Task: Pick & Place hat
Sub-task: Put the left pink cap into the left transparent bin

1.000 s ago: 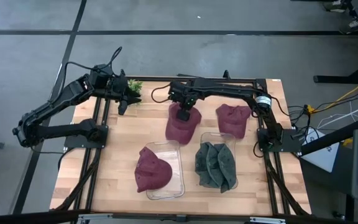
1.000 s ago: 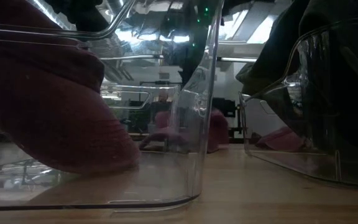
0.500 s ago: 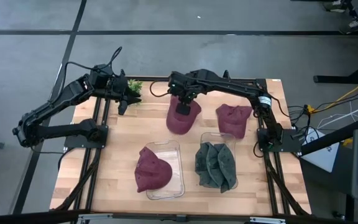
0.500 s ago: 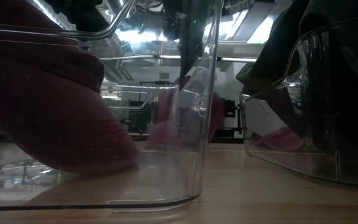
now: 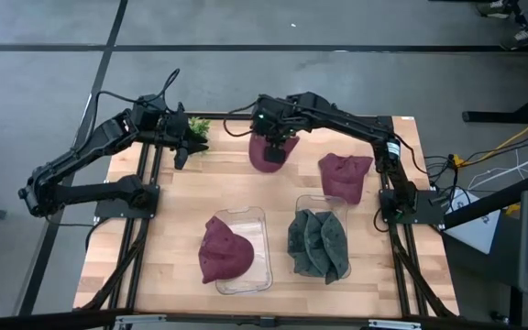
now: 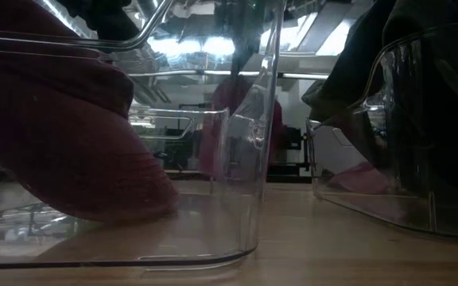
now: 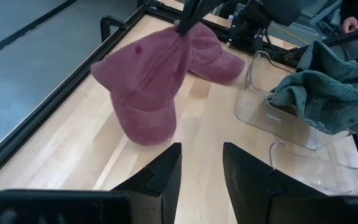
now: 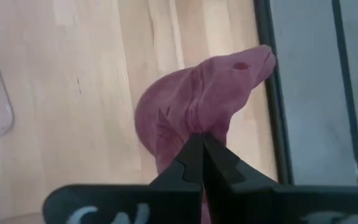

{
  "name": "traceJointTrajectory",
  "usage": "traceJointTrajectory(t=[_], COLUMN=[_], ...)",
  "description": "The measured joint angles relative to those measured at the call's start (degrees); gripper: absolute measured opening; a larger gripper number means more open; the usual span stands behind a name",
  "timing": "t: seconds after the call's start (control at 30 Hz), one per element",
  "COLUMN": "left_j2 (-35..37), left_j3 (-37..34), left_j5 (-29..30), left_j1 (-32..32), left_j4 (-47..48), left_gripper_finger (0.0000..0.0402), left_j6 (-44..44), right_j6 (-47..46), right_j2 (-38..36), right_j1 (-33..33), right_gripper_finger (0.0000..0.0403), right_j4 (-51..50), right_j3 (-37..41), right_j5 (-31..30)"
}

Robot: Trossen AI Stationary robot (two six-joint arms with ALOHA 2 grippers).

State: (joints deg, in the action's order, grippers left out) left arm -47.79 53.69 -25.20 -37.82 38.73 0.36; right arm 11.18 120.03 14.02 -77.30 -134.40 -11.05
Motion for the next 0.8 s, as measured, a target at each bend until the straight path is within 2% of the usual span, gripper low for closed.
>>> traceJointTrajectory(t=[0.47, 0.8], left_j2=[-0.23, -6.6], left_j3=[0.0, 0.0], left_j5=[0.05, 0.5], left_j1=[0.17, 7.18], left_j4=[-10.82, -12.74], left_gripper_finger=[0.0118, 0.0121], left_j6=[3.51, 21.09], right_j6=[7.16, 11.5], right_j2=[-0.84, -0.85], right_j1=[-2.66, -4.56], right_gripper_finger=[0.0, 0.0], right_j4=[-0.25, 2.95], right_j3=[-0.6, -0.6], right_j5=[0.06, 0.05])
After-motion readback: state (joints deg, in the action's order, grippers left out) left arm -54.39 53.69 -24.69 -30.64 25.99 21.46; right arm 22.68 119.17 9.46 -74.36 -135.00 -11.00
